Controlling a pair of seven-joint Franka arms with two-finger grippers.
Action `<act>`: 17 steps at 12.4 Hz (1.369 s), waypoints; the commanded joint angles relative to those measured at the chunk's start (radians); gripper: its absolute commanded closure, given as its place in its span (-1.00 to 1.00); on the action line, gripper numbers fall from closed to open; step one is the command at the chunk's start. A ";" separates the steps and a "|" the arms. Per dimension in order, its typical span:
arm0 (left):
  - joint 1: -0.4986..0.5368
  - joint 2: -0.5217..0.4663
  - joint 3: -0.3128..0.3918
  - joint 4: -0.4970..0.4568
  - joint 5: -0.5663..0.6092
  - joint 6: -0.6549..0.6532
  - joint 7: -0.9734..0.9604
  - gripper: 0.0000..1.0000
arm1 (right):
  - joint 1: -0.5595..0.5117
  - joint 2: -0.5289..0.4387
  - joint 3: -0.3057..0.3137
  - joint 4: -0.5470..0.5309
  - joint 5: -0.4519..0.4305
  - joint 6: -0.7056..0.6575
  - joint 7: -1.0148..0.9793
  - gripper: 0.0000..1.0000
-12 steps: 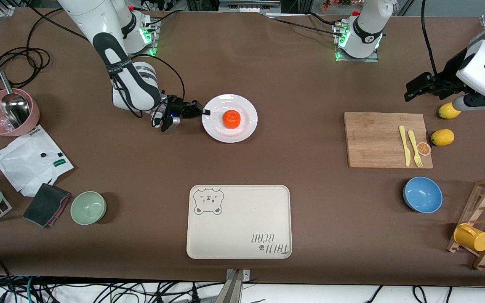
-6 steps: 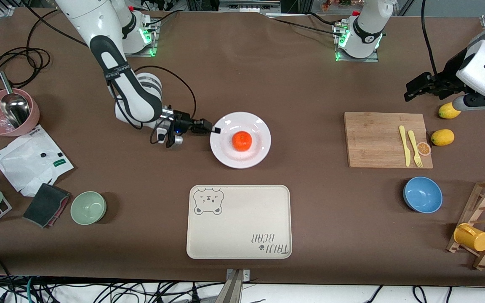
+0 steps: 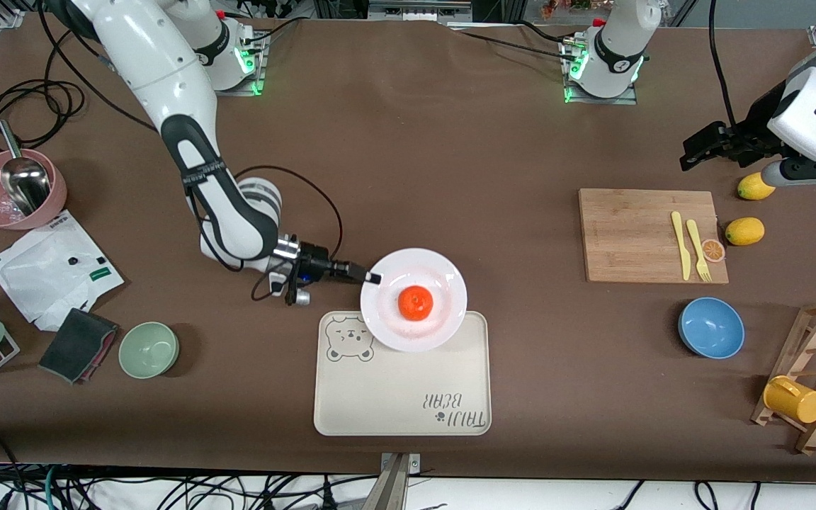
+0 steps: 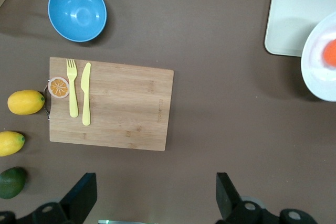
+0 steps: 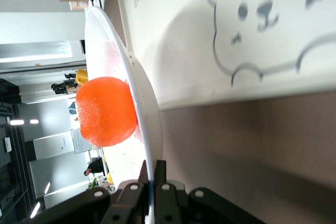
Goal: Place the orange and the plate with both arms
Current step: 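Slide the plate with the right gripper onto the bear tray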
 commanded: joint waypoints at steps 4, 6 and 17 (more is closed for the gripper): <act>0.004 0.016 -0.001 0.035 -0.024 -0.025 0.003 -1.00 | 0.015 0.183 -0.031 0.376 -0.215 0.016 0.340 1.00; 0.003 0.016 -0.001 0.035 -0.024 -0.025 0.003 -1.00 | 0.015 0.252 -0.034 0.479 -0.246 0.017 0.370 1.00; 0.003 0.016 -0.001 0.035 -0.024 -0.027 0.003 -1.00 | 0.015 0.305 -0.045 0.513 -0.246 0.017 0.368 0.21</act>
